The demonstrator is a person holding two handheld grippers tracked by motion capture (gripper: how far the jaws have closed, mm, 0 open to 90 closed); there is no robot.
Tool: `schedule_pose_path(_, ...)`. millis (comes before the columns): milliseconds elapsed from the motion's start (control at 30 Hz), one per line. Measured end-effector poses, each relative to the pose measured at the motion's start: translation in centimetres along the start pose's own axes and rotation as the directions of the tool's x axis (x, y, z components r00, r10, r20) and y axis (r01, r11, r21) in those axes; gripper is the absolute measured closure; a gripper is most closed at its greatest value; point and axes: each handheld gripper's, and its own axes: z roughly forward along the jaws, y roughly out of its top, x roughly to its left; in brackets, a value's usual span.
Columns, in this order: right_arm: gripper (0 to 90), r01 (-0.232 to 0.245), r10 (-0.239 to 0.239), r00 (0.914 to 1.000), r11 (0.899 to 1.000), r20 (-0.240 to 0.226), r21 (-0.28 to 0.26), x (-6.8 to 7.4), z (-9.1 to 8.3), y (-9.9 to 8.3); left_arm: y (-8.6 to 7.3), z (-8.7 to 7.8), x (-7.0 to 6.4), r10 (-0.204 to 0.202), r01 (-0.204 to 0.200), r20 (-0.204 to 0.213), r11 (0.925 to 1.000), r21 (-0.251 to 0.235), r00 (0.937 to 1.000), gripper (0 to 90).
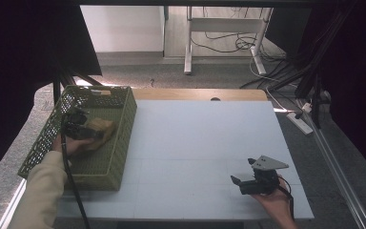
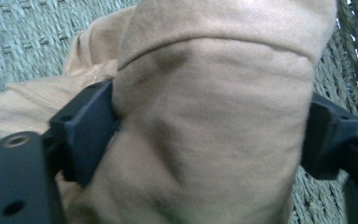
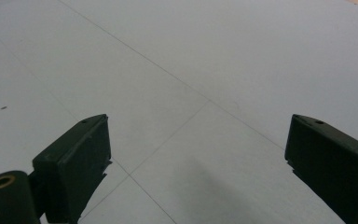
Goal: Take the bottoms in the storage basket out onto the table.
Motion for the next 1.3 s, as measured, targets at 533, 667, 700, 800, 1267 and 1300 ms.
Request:
schedule_pose_path(533,6.7,0.003,-0.003,1.0000,1.000,0.005,0.005,0.0,0.0,0.0,-0.5,-1.1,1.4,-0.044,0.050,0.082,0.9966,-0.066,0.9957,64.7)
schedule_pose_path(667,6.7,0.004,-0.004,1.0000,1.000,0.009,0.003,0.0,0.0,0.0,-0.4,-1.5,1.5,-0.043,0.050,0.088,0.9957,-0.077,0.9952,66.6)
schedule_pose_path(700,6.7,0.002,-0.002,0.9999,1.000,0.011,0.004,0.0,0.0,0.0,-0.4,-1.6,1.5,-0.042,0.049,0.088,0.9954,-0.082,0.9953,66.8)
schedule_pose_path(800,6.7,0.000,0.000,1.0000,1.000,0.009,0.006,0.0,0.0,0.0,-0.5,-2.2,1.7,-0.058,0.069,0.100,0.9909,-0.116,0.9933,67.5)
schedule_pose_path(1267,6.7,0.001,-0.001,0.9999,1.000,0.012,0.004,0.0,0.0,0.0,-1.1,-4.8,0.8,-0.015,0.047,0.127,0.9654,-0.256,0.9917,68.0)
schedule_pose_path(1300,6.7,0.001,-0.001,0.9999,1.000,0.012,0.004,0.0,0.0,0.0,-1.3,-5.0,0.7,-0.012,0.047,0.130,0.9626,-0.267,0.9914,68.0)
